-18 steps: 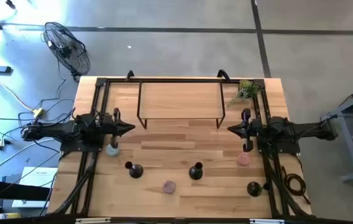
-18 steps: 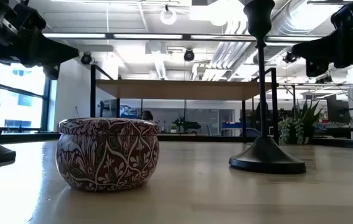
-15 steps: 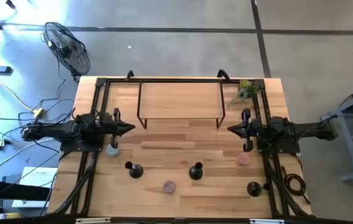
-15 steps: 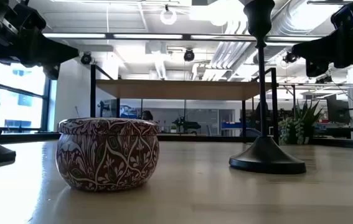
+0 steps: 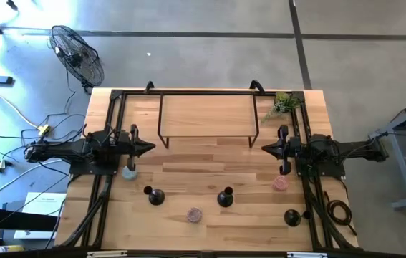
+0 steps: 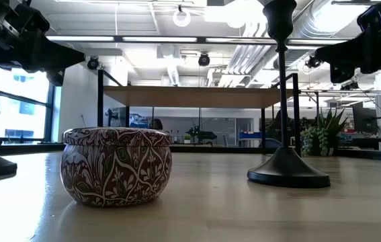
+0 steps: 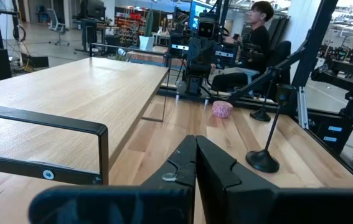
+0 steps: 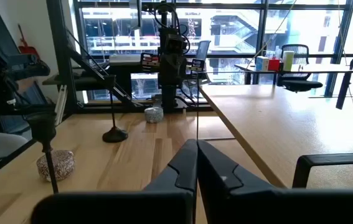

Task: Pick & Place candle stick holders

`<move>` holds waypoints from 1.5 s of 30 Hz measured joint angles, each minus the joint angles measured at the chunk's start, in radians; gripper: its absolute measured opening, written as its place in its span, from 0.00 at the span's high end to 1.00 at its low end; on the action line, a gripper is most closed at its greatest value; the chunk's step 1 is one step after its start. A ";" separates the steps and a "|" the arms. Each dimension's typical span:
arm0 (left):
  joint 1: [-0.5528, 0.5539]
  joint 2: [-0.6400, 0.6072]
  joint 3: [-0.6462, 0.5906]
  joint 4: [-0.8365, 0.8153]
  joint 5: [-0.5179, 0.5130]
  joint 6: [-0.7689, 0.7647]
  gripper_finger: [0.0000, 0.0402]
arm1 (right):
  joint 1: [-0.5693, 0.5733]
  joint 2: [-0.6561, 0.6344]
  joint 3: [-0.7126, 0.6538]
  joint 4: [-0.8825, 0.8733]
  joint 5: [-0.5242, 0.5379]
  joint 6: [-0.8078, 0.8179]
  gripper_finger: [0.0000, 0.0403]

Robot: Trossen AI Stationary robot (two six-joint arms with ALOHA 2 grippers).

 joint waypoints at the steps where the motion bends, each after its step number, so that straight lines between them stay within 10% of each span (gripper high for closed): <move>1: 0.000 0.000 0.000 0.000 0.000 0.000 1.00 | 0.000 0.000 0.000 0.000 0.000 0.000 0.99; 45: 0.000 0.000 0.000 0.002 -0.001 0.000 1.00 | 0.000 0.000 0.000 0.015 0.014 -0.006 0.99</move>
